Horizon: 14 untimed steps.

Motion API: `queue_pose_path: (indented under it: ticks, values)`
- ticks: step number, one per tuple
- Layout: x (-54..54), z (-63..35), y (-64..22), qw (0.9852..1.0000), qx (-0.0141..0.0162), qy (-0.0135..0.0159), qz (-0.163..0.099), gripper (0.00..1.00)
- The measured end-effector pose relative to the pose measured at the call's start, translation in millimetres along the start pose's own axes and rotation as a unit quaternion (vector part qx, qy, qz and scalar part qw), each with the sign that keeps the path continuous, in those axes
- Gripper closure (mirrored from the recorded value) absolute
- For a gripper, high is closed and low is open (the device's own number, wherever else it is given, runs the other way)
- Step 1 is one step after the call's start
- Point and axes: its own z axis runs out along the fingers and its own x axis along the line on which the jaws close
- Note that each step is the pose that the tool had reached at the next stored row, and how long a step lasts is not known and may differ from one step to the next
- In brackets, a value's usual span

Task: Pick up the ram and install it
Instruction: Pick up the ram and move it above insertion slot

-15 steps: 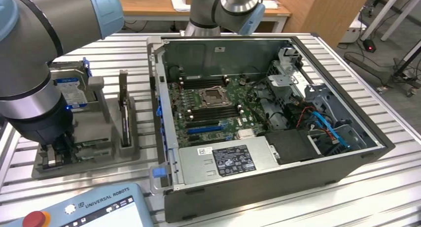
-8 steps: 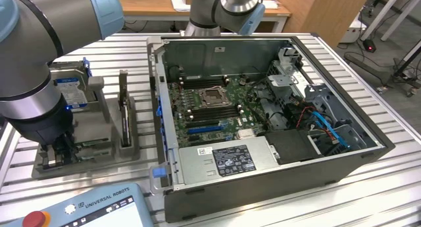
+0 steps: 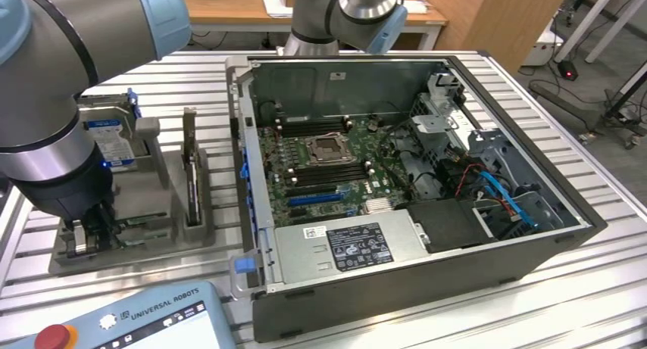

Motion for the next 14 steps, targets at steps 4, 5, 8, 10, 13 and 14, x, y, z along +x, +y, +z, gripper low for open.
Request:
queue_pose_path:
  ticks: [4,5,8,10,13,14]
  values:
    - [-0.1,1.1,0.0,1.0,0.0001,-0.0001,0.0,0.71]
    - [-0.1,1.5,0.0,1.0,0.0001,-0.0001,0.0,0.71]
    - [0.0,3.0,0.0,1.0,0.0002,-0.0001,0.0,0.71]
    - [0.0,4.2,0.0,1.0,0.0001,-0.0001,0.0,0.71]
    - [0.1,6.2,-0.1,1.0,0.0001,-0.0001,0.0,0.71]
    - [0.1,6.9,-0.1,1.0,0.0001,-0.0001,0.0,0.71]
